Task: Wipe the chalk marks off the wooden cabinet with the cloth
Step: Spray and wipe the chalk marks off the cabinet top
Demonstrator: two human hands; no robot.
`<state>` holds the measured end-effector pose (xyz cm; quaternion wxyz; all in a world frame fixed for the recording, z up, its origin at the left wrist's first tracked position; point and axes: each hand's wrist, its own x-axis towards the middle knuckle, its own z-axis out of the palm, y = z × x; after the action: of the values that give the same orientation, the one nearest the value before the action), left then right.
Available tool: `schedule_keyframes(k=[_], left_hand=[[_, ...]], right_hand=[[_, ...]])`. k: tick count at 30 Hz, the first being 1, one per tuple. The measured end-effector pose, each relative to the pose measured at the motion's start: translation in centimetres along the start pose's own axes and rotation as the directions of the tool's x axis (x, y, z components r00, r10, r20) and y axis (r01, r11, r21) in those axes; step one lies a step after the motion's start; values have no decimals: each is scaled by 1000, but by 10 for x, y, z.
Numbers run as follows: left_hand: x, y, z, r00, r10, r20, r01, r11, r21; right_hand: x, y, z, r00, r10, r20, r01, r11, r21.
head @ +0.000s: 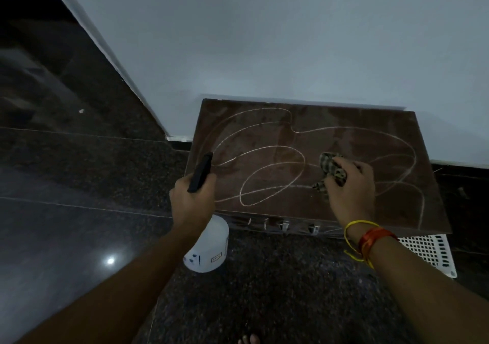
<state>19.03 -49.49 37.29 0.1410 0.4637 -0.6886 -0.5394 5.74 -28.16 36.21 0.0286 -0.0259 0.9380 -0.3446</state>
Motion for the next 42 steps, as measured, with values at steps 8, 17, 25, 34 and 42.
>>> schedule_keyframes(k=[8, 17, 25, 34, 42], left_hand=[[4, 1, -13, 1000, -14, 4, 14, 1000, -6], [-3, 0, -10, 1000, 4, -5, -4, 998, 57], [-44, -31, -3, 994, -109, -14, 110, 990, 84], [-85, -47, 22, 974, -116, 196, 69, 970, 233], [-106, -31, 75, 948, -73, 309, 0, 973, 230]], right_hand=[[-9, -39, 20, 990, -135, -39, 136, 990, 24], [-24, -49, 31, 975, -217, -48, 218, 976, 23], [-22, 1, -5, 992, -112, -66, 111, 994, -20], [-13, 45, -36, 996, -36, -87, 34, 999, -30], [-3, 81, -66, 993, 10, -119, -10, 1000, -4]])
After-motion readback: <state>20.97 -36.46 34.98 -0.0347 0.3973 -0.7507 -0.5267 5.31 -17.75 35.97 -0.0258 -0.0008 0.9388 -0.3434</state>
